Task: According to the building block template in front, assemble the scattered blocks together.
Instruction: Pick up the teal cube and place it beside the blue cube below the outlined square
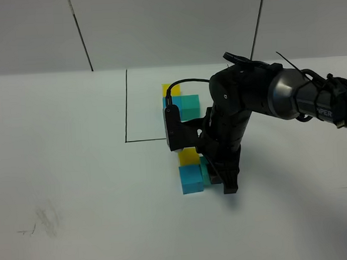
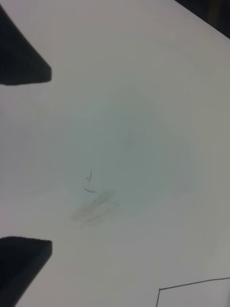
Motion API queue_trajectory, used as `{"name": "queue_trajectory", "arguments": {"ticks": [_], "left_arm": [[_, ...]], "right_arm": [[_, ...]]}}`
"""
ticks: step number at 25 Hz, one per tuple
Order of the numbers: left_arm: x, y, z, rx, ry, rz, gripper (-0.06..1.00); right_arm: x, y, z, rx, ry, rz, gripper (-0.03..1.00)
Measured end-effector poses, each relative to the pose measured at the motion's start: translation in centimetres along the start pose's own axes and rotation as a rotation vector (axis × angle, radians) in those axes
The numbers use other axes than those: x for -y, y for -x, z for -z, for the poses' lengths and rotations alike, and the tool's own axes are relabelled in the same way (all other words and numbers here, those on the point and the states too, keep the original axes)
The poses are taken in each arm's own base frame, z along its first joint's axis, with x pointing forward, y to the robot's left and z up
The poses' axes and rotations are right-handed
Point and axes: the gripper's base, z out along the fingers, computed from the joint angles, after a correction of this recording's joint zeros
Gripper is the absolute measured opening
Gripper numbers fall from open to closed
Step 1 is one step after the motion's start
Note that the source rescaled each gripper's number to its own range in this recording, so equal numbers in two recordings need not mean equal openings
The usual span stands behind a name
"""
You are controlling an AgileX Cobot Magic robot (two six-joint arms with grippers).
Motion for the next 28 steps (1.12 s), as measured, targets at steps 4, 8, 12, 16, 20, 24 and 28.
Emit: {"name": "queue_trajectory", "arguments": {"ticks": [4,8,12,16,20,24,28], "left_arm": [[0.0,0.0,0.0,0.000,0.000,0.000,0.50],[0.0,0.0,0.0,0.000,0.000,0.000,0.50],[0.0,0.0,0.0,0.000,0.000,0.000,0.50],[0.0,0.0,0.0,0.000,0.000,0.003,0.50],[0.0,0.0,0.0,0.000,0.000,0.003,0.50],[0.0,0.0,0.0,0.000,0.000,0.003,0.50],[0.0,0.0,0.0,0.000,0.000,0.003,0.50]], "right_arm": [[0.0,0.0,-0.9,-0.005,0.015,0.008,0.29],[0.1,0.0,-1.3,0.000,0.008,0.017,0.29],[0.1,0.0,-1.3,0.004,0.001,0.019,0.29],[0.1,0.0,-1.9,0.000,0.008,0.019,0.29],[0.2,0.0,-2.2,0.004,0.002,0.017,0.29],[0.2,0.0,-2.5,0.005,0.002,0.016,0.29],[0.2,0.0,-2.8,0.004,0.005,0.015,0.29]]}}
